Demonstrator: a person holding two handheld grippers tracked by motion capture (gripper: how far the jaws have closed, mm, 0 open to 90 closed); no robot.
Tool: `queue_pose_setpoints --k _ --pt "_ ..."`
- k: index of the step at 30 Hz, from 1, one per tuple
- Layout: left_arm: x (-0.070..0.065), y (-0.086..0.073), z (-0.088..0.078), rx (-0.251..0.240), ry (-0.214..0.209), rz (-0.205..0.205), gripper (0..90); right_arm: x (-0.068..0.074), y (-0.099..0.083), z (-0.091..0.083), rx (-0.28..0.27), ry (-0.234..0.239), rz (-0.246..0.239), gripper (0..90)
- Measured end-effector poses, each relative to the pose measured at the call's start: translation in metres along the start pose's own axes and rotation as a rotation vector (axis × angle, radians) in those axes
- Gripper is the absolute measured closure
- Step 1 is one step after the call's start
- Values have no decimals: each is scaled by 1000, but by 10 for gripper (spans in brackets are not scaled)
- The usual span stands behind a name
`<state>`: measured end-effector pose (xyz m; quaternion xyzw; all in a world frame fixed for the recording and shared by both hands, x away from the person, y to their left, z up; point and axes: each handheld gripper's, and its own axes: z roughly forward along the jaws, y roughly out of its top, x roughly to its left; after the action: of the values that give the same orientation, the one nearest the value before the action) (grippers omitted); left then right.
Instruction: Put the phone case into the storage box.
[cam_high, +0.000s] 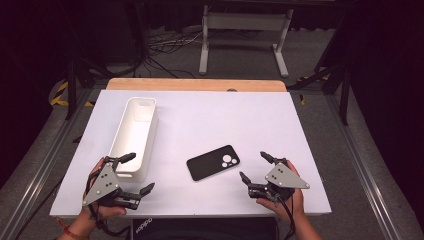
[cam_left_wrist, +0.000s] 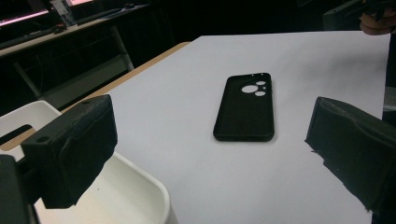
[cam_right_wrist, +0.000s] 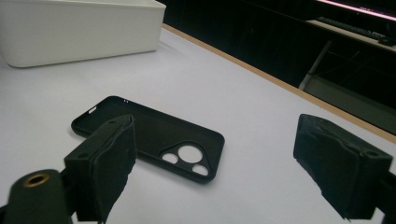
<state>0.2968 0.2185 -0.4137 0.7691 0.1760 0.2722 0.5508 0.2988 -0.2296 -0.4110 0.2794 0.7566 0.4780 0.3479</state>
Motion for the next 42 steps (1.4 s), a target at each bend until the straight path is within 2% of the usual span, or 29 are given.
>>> queue_pose_setpoints --k 5,8,10,12,14,18,19,20,21,24,28,31,35,37,42 --pt "0 1 -1 2 -1 3 27 -3 -1 1 22 -15 36 180" --pt "0 1 -1 3 -5 1 28 -5 -1 2 39 -12 72 197" --pt "0 1 -1 2 -5 -1 28 -7 -1 3 50 -9 80 199" --pt "-1 1 -1 4 -14 1 28 -10 -1 9 116 -28 112 206" --pt "-2 1 -2 8 -18 2 28 -14 -1 11 141 5 156 204" --pt "-5 2 -2 12 -37 -2 28 -20 4 20 246 33 185 129" --pt "-5 2 -2 12 -37 -2 29 -20 4 20 246 33 185 129" --pt "-4 2 -2 12 -37 3 29 -22 5 24 279 20 196 112" --pt "-4 2 -2 13 -37 2 29 -25 8 27 301 45 206 110" --pt "-5 2 -1 15 -41 0 29 -29 13 32 332 51 202 110" --pt "-5 4 -1 20 -46 4 30 -36 22 37 376 62 222 135" --pt "-6 4 -1 29 -51 16 34 -43 29 42 421 63 255 153" --pt "-6 5 -1 33 -62 22 37 -51 32 49 453 51 287 181" --pt "-6 5 0 36 -63 17 37 -52 32 53 481 66 297 182" --pt "-6 4 0 40 -66 14 40 -47 33 67 537 91 277 225"
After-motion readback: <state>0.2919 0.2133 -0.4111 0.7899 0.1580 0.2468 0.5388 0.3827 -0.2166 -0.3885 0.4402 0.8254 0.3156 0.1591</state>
